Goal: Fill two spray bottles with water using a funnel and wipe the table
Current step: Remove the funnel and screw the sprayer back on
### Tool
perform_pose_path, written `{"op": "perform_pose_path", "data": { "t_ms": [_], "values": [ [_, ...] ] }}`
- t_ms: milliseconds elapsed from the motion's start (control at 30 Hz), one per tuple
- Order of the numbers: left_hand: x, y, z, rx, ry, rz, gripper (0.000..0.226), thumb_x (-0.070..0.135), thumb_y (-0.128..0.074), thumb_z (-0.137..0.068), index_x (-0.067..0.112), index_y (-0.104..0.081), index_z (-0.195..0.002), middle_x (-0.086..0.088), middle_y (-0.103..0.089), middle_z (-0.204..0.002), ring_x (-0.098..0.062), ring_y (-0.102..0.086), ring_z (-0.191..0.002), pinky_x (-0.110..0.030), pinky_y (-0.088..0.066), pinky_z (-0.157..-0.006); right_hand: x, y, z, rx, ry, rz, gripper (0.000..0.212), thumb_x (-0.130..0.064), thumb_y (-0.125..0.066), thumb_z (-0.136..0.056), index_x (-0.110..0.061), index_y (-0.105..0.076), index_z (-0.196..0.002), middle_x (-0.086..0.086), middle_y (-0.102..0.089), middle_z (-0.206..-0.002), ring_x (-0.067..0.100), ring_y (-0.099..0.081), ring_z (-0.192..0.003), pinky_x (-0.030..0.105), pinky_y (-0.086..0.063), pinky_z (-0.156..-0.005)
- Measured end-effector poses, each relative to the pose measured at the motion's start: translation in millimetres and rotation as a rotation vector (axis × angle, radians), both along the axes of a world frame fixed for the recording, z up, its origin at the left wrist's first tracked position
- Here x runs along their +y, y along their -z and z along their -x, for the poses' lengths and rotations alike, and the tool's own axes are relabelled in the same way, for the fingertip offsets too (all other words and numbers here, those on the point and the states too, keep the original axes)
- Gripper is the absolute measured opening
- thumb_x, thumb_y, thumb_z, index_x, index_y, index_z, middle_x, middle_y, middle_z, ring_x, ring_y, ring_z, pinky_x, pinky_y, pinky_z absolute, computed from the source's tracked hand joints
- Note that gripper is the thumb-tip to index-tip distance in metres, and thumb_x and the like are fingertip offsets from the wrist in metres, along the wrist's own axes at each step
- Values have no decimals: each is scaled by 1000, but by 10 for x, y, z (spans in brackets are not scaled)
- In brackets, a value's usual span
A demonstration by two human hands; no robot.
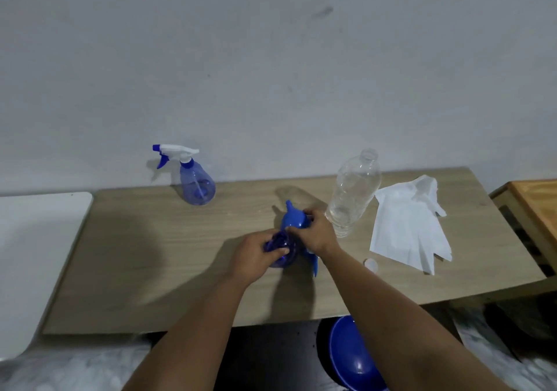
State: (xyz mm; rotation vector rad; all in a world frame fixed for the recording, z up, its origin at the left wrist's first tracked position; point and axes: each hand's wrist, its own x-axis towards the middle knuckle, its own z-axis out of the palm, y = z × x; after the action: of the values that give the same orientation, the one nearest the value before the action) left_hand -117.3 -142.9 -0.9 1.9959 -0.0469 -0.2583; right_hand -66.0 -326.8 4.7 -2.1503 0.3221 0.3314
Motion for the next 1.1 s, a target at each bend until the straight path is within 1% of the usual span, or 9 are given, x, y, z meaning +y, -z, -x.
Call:
{"op": "perform_pose_path", "data": {
  "t_ms": [167, 300, 400, 500, 600, 733, 833, 967, 1100],
  "values": [
    [-28, 13, 6, 4, 1, 16, 27, 31, -79, -78, 24, -75, -103, 8, -75, -102, -12, -70, -96, -46, -54, -91, 34, -19, -33, -5, -95, 184, 55, -35, -83, -79, -17, -63, -127, 5, -72, -119, 28, -69, -107, 43, -56, -92],
    [-34, 70, 2, 18, -5, -10, 32, 42, -77, -76, 27, -73, -104, 5, -74, -101, -17, -70, -97, -50, -53, -90, 76, -105, -14, -22, -192, 393, 49, -37, -73, -89, -15, -56, -130, 8, -68, -123, 32, -68, -113, 40, -53, -86],
    [-81, 36, 21, 13, -6, -13, 29, 40, -77, -75, 36, -73, -104, 9, -75, -102, -14, -70, -98, -48, -53, -93, 23, -188, 113, -71, -218, 470, 39, -36, -65, -96, -14, -61, -128, 6, -67, -124, 30, -68, -111, 40, -54, -86],
    [-151, -20, 67, -1, -48, 9, 34, 32, -80, -72, 55, -70, -94, 11, -76, -99, -13, -70, -98, -41, -54, -94, -169, -277, 305, -78, -234, 478, 30, -34, -60, -95, -18, -70, -118, 4, -70, -112, 29, -70, -102, 39, -58, -84],
    [-238, -59, 126, 17, -79, -6, 36, 22, -82, -75, 54, -69, -86, 13, -75, -92, -11, -69, -93, -32, -52, -88, -486, -326, 497, -76, -216, 522, 20, -30, -59, -95, -21, -73, -106, 4, -74, -104, 29, -71, -96, 39, -59, -83],
    [-323, -87, 228, 54, -103, 1, 41, 9, -80, -81, 46, -65, -92, 11, -75, -92, -1, -68, -89, -21, -49, -83, -845, -353, 639, -29, -182, 560, 25, -35, -61, -96, -21, -72, -114, 4, -74, -112, 27, -69, -102, 37, -57, -85],
    [-365, -94, 293, 64, -101, 0, 42, 7, -79, -82, 46, -65, -92, 19, -74, -88, 14, -65, -85, -10, -47, -78, -928, -324, 648, 62, -186, 531, 34, -46, -64, -93, -21, -70, -116, 3, -74, -113, 26, -69, -102, 35, -54, -83],
    [-385, -76, 327, 53, -93, -30, 43, 7, -79, -81, 47, -66, -91, 35, -70, -86, 14, -64, -85, -8, -47, -79, -853, -215, 628, 184, -215, 531, 41, -51, -72, -87, -18, -70, -110, 3, -73, -104, 24, -70, -93, 33, -52, -75],
    [-379, -55, 355, 56, -72, -39, 40, 10, -80, -80, 47, -68, -90, 32, -71, -87, 11, -66, -85, -18, -50, -84, -731, -112, 648, 197, -155, 481, 36, -48, -62, -95, -18, -73, -111, 7, -75, -108, 29, -70, -99, 34, -50, -85]
  ]
}}
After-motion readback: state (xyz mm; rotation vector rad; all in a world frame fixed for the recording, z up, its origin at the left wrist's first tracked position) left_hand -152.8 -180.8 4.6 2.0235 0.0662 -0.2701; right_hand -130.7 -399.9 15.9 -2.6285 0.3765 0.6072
